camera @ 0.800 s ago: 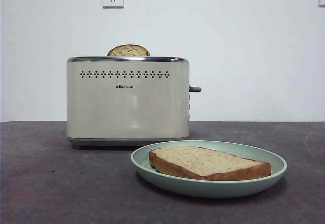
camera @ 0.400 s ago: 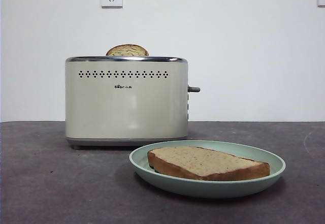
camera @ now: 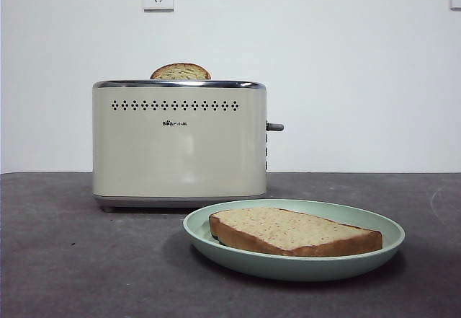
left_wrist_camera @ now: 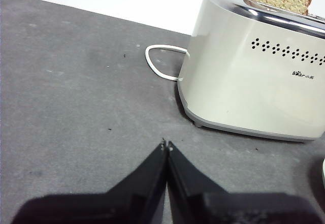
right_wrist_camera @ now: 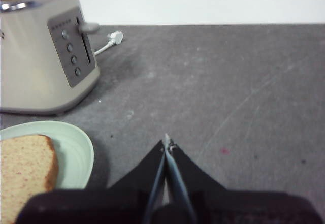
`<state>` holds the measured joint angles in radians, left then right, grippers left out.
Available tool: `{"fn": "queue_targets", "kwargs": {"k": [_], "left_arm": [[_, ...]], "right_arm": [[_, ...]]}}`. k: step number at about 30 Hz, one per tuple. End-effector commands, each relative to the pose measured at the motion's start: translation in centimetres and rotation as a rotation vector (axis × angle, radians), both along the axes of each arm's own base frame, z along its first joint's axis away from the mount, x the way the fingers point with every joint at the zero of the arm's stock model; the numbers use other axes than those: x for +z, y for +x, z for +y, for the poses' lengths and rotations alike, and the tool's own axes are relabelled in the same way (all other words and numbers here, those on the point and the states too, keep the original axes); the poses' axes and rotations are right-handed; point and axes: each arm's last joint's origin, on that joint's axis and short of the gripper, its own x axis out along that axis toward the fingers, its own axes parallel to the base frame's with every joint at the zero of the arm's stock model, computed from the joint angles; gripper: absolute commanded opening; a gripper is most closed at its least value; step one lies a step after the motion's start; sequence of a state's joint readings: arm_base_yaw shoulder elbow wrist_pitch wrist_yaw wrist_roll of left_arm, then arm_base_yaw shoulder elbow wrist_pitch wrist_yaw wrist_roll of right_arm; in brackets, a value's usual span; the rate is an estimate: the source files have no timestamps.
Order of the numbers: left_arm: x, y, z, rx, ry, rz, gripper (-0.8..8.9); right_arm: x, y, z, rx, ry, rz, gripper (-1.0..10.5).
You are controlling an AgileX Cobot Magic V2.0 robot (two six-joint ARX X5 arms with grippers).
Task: Take the bread from the toaster,put the bread on the plate,put the plate on the table
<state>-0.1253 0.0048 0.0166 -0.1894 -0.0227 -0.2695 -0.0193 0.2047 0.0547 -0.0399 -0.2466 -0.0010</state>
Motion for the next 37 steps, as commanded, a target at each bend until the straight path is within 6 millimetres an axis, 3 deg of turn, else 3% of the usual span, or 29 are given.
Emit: {"fn": "queue_targets", "kwargs": {"k": [1,9,37], "left_arm": [[-0.36,0.06,0.02,0.002,0.016,0.004,-0.04],[-0.36,0.06,0.02,0.002,0.016,0.003,-0.04],[-0.36,0.06,0.02,0.002,0.016,0.004,-0.04]], "right_arm": [[-1.21,-0.26,-0.13,-0.056,0.052,0.002,0.0],[-1.66,-0.98,-0.56,-0.195,0.033,0.03,0.0],[-1.6,-0.95,-0.54,-0.192,0.036,0.023,0.0]]}}
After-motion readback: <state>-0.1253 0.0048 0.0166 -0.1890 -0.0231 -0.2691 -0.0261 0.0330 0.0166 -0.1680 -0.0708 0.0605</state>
